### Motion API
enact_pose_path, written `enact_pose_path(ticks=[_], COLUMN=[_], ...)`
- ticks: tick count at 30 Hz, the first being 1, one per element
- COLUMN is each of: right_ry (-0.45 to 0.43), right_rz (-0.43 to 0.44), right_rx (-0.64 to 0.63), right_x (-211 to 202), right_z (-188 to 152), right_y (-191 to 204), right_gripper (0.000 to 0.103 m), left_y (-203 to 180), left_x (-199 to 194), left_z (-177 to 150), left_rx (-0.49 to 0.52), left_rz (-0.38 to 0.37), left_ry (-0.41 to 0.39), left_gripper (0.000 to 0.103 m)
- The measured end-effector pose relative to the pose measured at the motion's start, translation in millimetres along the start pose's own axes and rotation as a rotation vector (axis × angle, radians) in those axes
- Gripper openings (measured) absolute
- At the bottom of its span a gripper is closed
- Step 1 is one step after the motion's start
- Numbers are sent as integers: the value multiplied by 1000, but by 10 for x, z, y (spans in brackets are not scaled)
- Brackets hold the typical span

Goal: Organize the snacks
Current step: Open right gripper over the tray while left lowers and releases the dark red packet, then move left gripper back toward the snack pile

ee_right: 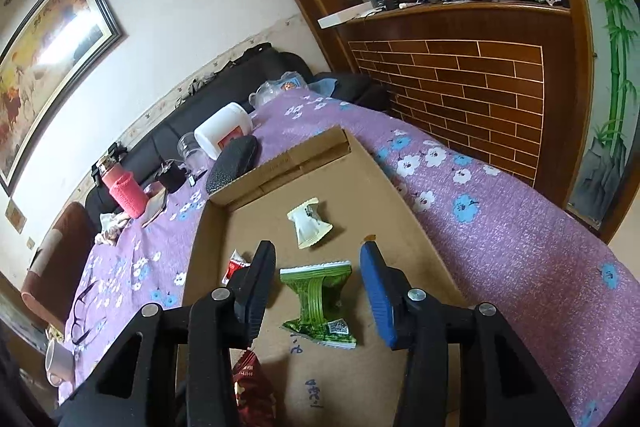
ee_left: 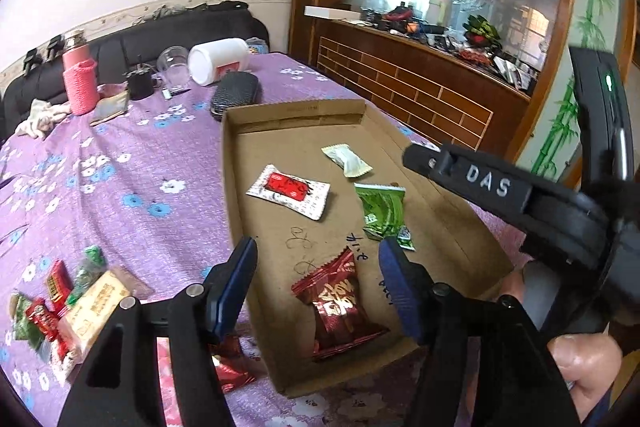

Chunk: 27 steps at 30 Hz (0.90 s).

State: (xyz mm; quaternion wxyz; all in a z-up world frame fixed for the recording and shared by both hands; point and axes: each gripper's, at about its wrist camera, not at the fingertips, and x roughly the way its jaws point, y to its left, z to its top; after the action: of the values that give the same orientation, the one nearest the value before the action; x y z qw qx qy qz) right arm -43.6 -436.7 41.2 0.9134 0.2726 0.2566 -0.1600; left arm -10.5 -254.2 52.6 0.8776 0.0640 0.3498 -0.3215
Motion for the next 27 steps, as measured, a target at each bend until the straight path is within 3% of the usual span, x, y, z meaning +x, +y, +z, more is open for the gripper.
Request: enact_pose_path(ticks=[11,20,27], right_ry=[-13,-12,-13], right_rz=[-2,6,-1], right_rx=[-62,-97,-93], right_x=[0,1,-2], right_z=[-47,-84,-88], right_y=[107,182,175], right_gripper=[48,49,50], left_y=[239,604,1126], left_x=[-326,-673,-901], left_z=[57,8,-73], left_rx=[-86,-113,-204], left_rz=[10,96,155], left_ry=[51,44,45], left_gripper=[63,63,64])
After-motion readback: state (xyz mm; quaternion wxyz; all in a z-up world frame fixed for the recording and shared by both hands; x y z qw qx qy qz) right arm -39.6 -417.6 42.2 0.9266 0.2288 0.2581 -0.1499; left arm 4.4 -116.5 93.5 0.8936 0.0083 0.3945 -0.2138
